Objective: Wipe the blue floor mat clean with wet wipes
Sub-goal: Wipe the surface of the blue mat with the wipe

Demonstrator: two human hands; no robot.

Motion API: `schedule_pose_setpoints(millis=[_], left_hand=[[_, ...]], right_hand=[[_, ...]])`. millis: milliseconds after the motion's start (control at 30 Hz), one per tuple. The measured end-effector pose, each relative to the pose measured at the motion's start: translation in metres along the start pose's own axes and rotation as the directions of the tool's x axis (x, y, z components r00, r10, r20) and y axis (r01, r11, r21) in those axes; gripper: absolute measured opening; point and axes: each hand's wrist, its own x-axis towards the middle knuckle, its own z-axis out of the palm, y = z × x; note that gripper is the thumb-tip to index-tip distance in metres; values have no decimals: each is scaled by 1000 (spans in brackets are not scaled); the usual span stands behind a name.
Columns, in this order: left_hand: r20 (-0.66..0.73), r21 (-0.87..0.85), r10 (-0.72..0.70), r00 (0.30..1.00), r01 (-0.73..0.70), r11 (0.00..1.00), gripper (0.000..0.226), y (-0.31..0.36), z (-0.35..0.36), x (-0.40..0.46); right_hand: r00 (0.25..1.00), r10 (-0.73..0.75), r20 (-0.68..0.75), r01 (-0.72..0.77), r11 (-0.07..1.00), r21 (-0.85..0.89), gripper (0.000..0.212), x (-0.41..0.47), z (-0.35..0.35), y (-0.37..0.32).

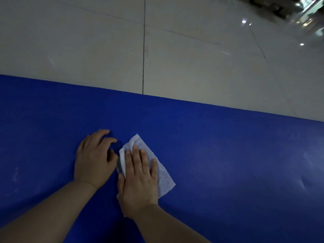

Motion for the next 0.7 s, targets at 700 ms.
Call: schedule_pose_setpoints(millis=[700], left_hand=[[73,144,119,990,-129,981,44,-33,-20,-44]], right_hand=[[901,416,126,-423,906,30,63,10,-19,28]])
